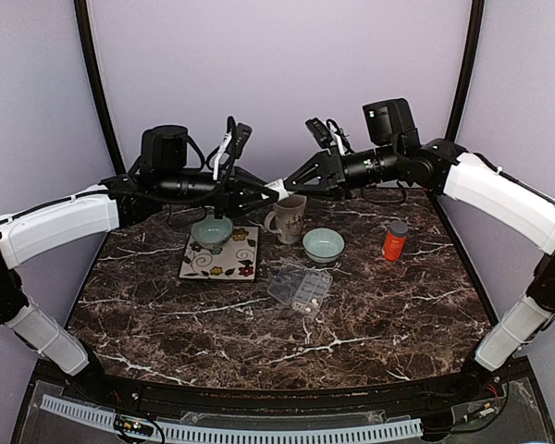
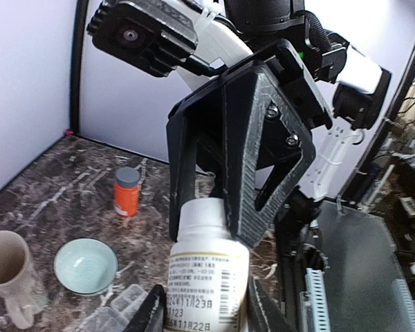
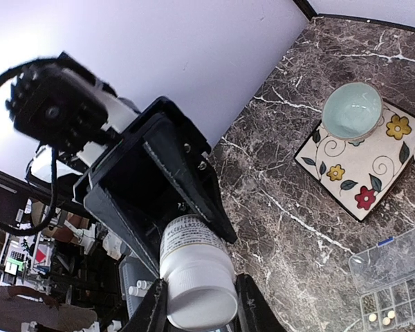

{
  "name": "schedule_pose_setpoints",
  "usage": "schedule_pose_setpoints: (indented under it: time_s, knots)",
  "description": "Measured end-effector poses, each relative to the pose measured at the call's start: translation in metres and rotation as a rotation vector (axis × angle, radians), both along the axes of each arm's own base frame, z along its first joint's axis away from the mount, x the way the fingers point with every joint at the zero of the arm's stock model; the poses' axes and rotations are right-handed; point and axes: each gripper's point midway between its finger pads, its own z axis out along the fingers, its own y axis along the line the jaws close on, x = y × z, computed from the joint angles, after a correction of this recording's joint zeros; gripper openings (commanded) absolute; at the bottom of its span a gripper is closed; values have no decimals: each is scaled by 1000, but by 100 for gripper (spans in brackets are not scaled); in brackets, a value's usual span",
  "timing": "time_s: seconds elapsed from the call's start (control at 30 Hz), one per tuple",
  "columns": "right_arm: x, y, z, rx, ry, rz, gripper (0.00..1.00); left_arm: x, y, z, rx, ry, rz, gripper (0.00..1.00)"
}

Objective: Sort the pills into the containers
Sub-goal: Screw the lid of the pill bottle onto the pill bottle, then pass from the left arm to the right

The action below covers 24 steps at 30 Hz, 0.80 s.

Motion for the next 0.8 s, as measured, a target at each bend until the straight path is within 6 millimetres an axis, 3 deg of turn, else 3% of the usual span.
schedule_pose_setpoints:
  time_s: [0.13,0.3,0.8]
  knots:
    - [4,1,3,16,41,-14,0,2,0,3,49,-150,129,0]
    - [11,4,-6,7,99,-34,0,9,1,-11,117,-276,246,4]
    - [19,5,-14,-10,116,-70,0,19,4,-18,155,-349,331,47]
